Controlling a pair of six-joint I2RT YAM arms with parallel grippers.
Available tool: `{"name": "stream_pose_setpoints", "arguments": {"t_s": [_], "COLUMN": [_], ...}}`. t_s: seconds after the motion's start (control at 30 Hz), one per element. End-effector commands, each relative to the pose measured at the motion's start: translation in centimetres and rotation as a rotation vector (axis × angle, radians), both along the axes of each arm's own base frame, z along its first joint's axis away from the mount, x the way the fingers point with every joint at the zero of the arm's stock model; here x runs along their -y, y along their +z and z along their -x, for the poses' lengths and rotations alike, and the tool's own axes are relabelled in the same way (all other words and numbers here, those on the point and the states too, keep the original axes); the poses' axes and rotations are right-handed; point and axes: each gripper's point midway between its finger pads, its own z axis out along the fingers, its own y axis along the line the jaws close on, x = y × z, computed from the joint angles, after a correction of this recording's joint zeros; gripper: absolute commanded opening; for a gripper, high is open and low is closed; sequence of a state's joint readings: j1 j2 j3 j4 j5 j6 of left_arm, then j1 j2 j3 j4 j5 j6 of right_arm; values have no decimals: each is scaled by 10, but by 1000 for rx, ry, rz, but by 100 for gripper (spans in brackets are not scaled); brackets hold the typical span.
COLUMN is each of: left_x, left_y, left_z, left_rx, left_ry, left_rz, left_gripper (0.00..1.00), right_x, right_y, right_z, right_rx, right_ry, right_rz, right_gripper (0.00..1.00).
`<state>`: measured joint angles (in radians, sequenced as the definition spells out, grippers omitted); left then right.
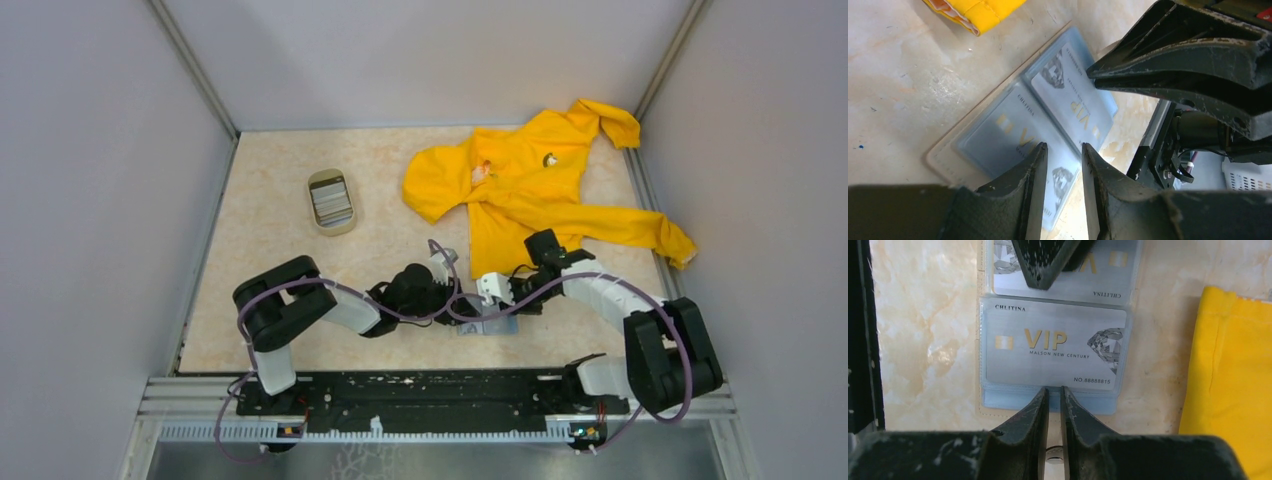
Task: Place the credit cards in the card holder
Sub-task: Turn over the card slot in the card holder.
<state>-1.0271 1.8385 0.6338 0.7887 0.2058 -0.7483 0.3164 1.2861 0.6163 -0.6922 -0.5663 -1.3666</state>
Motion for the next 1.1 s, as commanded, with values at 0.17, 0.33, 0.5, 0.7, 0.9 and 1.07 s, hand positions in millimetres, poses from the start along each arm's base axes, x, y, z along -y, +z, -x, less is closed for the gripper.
{"name": "stream_pose_setpoints", "arguments": {"t_s": [0.17,0.33,0.5,0.7,0.9,1.07], "left_x": [-12,-22,-29,-26,-22,-33], "left_y": [-15,-1,19,28,17,21], "left_z": [-2,-5,-5,4,21,21], "left_rx": [-10,10,18,-8,31,239], "left_ry": [47,96,125,93,-28,-83], "left_rz": [-72,-60,-12,31,-3,-70], "left_gripper": [40,43,43,42,41,42], "right_x": [-53,-60,-57,-51,-31,-7], "right_y": [32,68,95,82,63,44], "right_z": [-5,-23,-29,-2,-13,-8], "right_rx": [-115,-172,-374,-723,-776,-652], "right_ry": [-69,-257,-590,-674,-757,-598], "right_rz": [-198,-236,-215,-129,-26,112], "right_gripper": [15,18,29,47,46,47]}}
